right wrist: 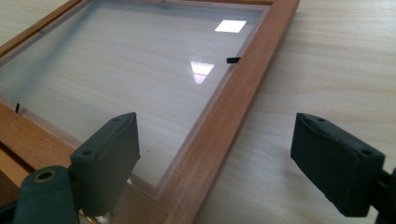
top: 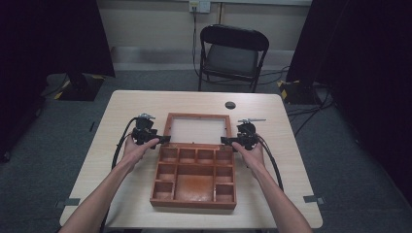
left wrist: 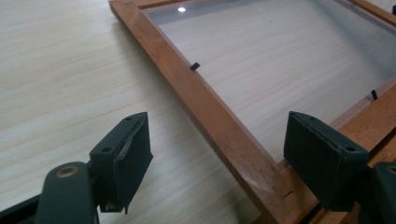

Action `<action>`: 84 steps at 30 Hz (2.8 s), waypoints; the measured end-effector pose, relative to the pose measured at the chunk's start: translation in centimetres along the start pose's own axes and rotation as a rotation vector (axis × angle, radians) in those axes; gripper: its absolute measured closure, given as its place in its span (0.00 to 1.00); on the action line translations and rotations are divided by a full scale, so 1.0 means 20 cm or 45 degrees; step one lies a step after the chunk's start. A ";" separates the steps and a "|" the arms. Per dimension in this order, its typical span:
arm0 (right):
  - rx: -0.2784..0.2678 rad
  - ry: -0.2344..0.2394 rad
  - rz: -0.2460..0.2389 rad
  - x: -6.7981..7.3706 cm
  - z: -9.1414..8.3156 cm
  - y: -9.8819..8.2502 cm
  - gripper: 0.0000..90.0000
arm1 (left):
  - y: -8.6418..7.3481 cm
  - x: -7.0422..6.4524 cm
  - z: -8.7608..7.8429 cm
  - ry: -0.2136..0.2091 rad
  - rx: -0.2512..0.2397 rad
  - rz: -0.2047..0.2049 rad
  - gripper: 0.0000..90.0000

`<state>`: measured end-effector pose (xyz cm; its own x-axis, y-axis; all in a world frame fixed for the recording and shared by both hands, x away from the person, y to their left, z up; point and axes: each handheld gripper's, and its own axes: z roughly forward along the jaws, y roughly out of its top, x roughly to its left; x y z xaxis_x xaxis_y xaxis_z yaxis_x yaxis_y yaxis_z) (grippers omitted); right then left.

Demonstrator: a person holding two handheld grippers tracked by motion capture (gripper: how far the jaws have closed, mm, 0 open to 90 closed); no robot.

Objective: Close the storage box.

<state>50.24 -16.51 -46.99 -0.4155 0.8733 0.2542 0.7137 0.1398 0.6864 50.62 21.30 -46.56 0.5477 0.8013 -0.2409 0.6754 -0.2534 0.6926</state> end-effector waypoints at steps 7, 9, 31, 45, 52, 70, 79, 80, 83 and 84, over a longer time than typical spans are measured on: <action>0.020 0.043 0.076 -0.01 0.04 0.01 0.16 | 0.00 0.01 0.01 -0.018 -0.002 -0.040 0.25; 0.012 0.047 0.081 -0.01 0.04 0.01 0.16 | 0.00 0.01 0.01 -0.015 -0.001 -0.058 0.25; 0.041 0.170 0.150 0.04 0.08 -0.01 0.16 | -0.02 0.00 0.07 -0.132 0.001 -0.153 0.23; 0.014 0.145 0.158 0.03 0.05 -0.01 0.23 | -0.02 -0.01 0.08 -0.162 -0.003 -0.212 0.23; -0.023 0.141 0.145 0.03 0.03 -0.01 0.28 | -0.01 -0.02 0.09 -0.165 0.003 -0.192 0.22; -0.134 0.137 0.122 0.03 -0.06 0.03 0.44 | 0.04 -0.03 0.01 -0.144 -0.045 -0.123 0.38; -0.178 0.149 0.114 0.04 -0.11 0.04 0.50 | 0.05 -0.04 -0.04 -0.147 -0.097 -0.108 0.44; -0.181 0.141 0.105 0.04 -0.12 0.04 0.52 | 0.05 -0.04 -0.05 -0.150 -0.104 -0.106 0.45; -0.195 0.132 0.083 0.04 -0.14 0.04 0.57 | 0.06 -0.04 -0.07 -0.146 -0.125 -0.097 0.50; -0.197 0.134 0.084 0.04 -0.15 0.04 0.59 | 0.06 -0.04 -0.08 -0.146 -0.134 -0.094 0.52</action>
<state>48.82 -16.99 -44.14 -0.4331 0.8234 0.3665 0.6494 0.0031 0.7604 50.24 21.23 -44.55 0.5553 0.7472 -0.3652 0.6634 -0.1331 0.7364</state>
